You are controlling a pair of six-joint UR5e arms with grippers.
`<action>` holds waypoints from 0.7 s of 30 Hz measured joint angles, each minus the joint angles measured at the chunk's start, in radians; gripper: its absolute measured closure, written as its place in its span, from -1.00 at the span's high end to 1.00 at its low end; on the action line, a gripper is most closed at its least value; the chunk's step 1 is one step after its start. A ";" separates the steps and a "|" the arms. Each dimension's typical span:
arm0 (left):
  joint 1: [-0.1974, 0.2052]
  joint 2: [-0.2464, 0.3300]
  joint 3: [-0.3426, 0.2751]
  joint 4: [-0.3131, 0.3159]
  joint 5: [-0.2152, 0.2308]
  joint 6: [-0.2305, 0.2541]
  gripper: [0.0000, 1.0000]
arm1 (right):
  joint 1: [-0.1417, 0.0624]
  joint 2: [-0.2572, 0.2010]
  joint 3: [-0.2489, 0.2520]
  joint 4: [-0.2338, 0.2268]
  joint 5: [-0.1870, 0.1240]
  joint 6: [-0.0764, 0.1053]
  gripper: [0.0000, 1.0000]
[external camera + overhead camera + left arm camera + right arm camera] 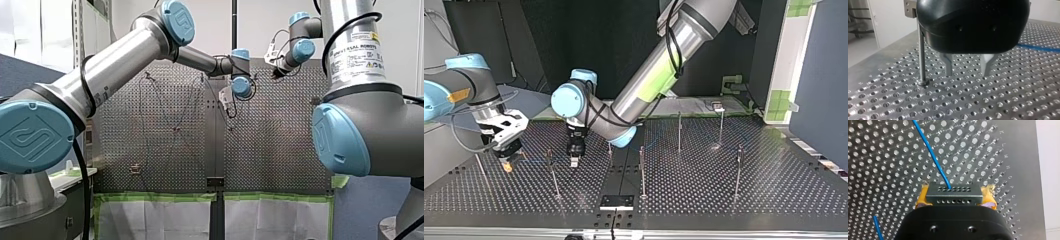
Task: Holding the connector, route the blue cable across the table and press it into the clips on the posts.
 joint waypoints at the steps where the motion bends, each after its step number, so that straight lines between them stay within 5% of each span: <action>1: -0.001 0.000 0.001 -0.007 -0.006 0.001 0.92 | -0.001 0.000 0.000 0.000 -0.001 -0.001 -1.00; 21: -0.020 0.047 -0.007 -0.169 -0.054 -0.034 1.00 | -0.004 0.002 0.000 0.001 -0.002 -0.005 -1.00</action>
